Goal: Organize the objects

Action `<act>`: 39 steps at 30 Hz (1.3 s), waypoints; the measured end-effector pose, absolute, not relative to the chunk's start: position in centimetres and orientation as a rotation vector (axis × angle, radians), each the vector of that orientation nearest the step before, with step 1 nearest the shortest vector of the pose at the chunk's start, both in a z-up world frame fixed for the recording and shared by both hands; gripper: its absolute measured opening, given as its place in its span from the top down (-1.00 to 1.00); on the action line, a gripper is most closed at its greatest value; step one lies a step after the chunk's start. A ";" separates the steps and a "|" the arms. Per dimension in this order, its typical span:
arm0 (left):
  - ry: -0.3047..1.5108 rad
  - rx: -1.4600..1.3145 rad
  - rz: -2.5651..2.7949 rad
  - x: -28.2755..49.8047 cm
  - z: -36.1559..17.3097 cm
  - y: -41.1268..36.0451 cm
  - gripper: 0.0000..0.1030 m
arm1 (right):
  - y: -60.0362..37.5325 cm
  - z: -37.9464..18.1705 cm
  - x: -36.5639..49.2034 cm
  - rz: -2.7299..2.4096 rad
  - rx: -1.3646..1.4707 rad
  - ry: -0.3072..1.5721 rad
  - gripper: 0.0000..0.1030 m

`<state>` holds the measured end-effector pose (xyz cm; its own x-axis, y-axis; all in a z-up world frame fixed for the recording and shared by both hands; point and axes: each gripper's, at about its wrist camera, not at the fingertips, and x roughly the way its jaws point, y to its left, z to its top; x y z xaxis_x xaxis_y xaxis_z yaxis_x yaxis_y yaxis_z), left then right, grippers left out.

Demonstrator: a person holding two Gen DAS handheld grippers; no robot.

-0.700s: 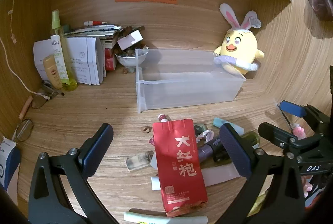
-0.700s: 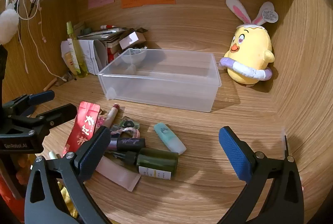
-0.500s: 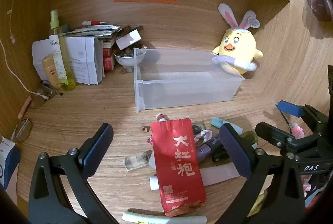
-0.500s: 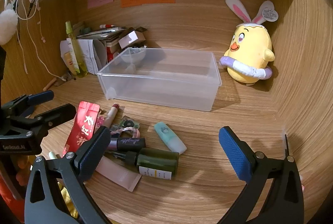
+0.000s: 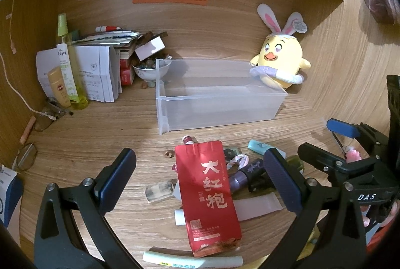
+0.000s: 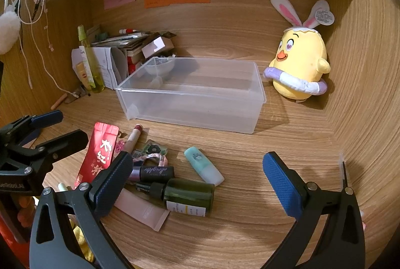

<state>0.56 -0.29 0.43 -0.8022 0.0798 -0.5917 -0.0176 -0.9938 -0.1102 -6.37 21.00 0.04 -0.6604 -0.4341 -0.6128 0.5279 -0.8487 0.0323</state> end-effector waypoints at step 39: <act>-0.152 -0.979 2.926 0.5 0.2 0.1 -1.00 | 21.1 0.5 -6.3 -2.433 0.852 0.195 -1.00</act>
<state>0.52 0.08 0.16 -0.7980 0.0813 -0.5972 -0.0188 -0.9937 -0.1102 -6.30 21.06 0.49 -0.6482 -0.4512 -0.6134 0.5432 -0.8385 0.0427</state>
